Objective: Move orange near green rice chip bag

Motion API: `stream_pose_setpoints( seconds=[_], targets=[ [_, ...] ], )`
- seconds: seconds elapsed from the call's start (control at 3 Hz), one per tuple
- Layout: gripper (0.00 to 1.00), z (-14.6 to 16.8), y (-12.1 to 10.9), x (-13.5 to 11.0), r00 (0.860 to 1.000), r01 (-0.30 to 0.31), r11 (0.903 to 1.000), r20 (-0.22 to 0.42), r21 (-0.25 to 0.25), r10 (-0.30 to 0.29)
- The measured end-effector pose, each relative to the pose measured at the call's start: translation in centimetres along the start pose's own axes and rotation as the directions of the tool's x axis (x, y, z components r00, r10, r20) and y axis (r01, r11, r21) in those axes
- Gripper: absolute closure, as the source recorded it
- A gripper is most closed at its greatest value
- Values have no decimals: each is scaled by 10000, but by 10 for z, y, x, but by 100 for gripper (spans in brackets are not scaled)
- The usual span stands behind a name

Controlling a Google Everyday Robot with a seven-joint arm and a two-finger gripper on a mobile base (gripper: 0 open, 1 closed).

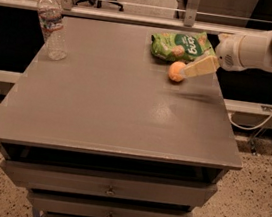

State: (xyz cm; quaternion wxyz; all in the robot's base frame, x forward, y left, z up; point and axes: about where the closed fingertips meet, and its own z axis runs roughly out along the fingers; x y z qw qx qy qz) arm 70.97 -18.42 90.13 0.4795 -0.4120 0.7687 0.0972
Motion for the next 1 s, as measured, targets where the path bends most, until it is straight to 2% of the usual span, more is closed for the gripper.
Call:
stream_pose_setpoints(
  seconds=[0.33, 0.67, 1.0],
  targets=[
    [0, -37, -2, 4, 9992, -94, 9999, 388, -43, 96],
    [0, -80, -8, 16, 9934, -117, 9988, 1131, -480, 170],
    [0, -82, -5, 15, 9932, -57, 9980, 1157, -626, 130]
  ],
)
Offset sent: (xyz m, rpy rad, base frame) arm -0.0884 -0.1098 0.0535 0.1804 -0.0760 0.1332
